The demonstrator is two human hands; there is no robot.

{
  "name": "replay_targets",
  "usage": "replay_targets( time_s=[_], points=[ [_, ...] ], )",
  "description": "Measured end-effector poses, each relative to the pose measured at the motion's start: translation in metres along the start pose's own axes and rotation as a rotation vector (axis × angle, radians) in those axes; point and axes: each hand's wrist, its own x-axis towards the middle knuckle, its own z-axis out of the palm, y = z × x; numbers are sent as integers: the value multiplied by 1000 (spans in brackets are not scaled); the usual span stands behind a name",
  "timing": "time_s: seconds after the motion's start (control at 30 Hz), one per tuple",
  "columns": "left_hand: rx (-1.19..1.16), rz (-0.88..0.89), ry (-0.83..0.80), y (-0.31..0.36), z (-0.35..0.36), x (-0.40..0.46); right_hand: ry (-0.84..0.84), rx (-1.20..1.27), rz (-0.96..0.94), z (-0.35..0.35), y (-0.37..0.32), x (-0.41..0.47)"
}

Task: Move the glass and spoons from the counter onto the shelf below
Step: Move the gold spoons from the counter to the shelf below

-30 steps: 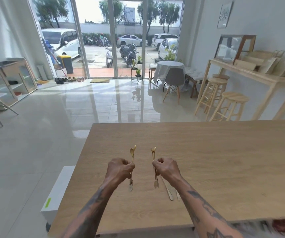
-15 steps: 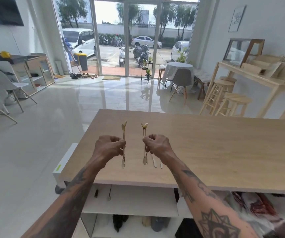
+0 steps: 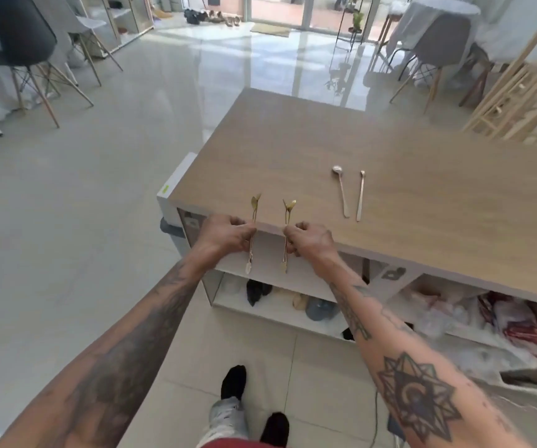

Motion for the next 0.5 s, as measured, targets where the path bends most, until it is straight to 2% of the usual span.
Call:
replay_targets(
  time_s=[0.23, 0.5],
  points=[
    [27, -129, -48, -66, 7, 7, -47, -45, 71, 48, 50, 8],
    [129, -179, -122, -127, 38, 46, -84, -63, 156, 72, 123, 64]
  ],
)
